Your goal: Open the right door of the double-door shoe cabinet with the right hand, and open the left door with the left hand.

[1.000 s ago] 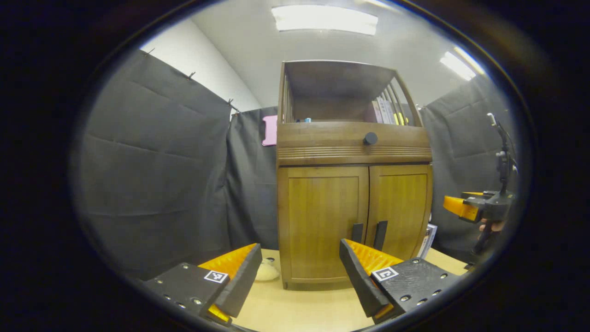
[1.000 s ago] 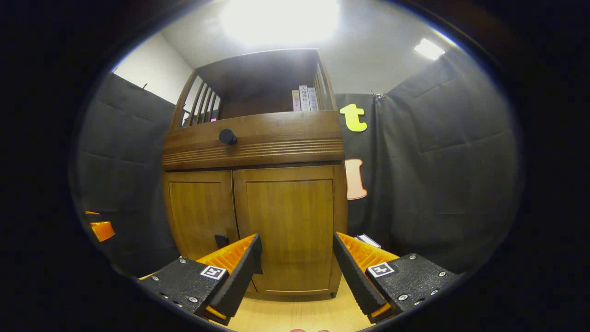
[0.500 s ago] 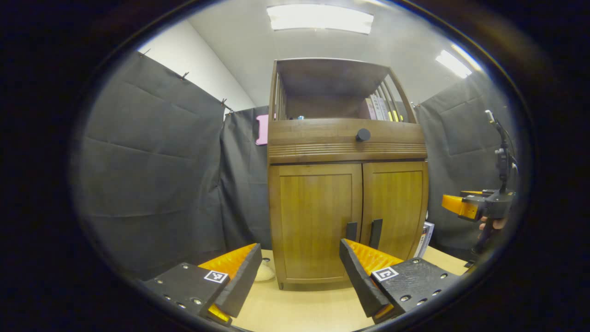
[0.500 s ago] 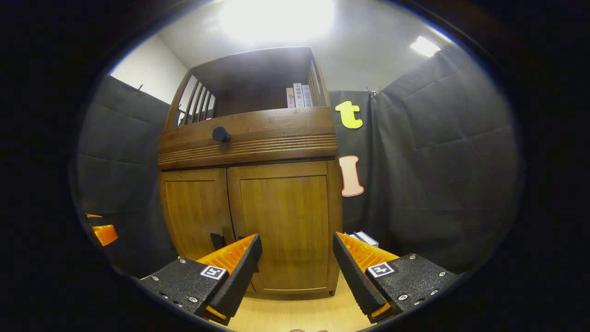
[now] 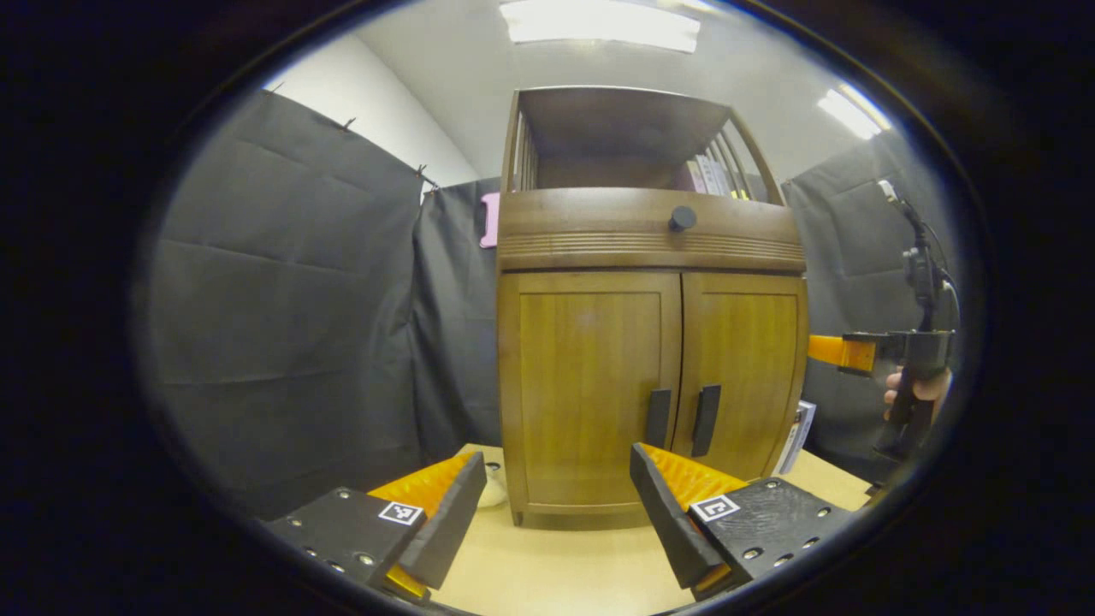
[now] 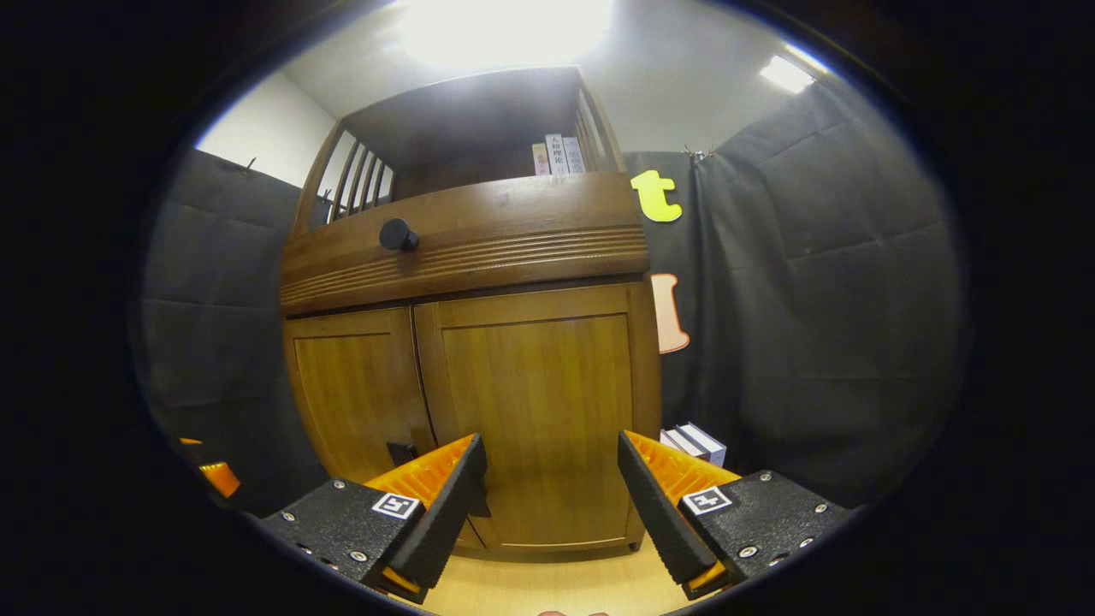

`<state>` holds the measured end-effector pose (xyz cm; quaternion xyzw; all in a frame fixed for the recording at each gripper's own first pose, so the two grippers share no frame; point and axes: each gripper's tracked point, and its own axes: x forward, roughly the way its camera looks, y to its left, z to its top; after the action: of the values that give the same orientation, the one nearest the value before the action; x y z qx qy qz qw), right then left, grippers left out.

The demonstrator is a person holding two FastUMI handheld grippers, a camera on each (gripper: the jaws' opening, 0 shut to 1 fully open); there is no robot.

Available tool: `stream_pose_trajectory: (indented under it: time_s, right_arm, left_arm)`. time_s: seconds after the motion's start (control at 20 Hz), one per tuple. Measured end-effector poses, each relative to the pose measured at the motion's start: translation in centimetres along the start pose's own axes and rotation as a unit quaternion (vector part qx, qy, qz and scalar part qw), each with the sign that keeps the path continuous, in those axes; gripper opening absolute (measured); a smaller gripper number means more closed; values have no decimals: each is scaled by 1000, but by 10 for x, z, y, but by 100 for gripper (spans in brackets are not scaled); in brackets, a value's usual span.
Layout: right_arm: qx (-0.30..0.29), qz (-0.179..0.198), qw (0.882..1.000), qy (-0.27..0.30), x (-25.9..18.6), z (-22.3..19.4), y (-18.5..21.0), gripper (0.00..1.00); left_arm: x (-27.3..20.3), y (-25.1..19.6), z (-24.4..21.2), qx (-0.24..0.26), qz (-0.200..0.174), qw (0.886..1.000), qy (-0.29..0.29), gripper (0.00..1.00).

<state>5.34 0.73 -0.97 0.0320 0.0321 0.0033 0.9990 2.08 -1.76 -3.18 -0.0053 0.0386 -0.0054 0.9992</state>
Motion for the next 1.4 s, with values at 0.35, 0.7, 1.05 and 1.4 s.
stream_pose_trajectory:
  time_s: [0.35, 0.7, 1.05, 1.4]
  right_arm:
    - [9, 34, 999, 27, 55, -9, 34, 95]
    - [9, 78, 995, 63, 95, -47, 70, 92]
    - [2, 82, 992, 98, 124, -99, 84, 92]
    - [4, 80, 989, 128, 132, -121, 83, 77]
  left_arm:
    - [5, 4, -11, -19, 32, 999, 13, 100]
    - [-3, 14, -40, -38, 89, 994, 55, 100]
    - [-13, 21, -66, -37, 144, 981, 126, 89]
    - [-18, 23, -69, -35, 165, 976, 139, 100]
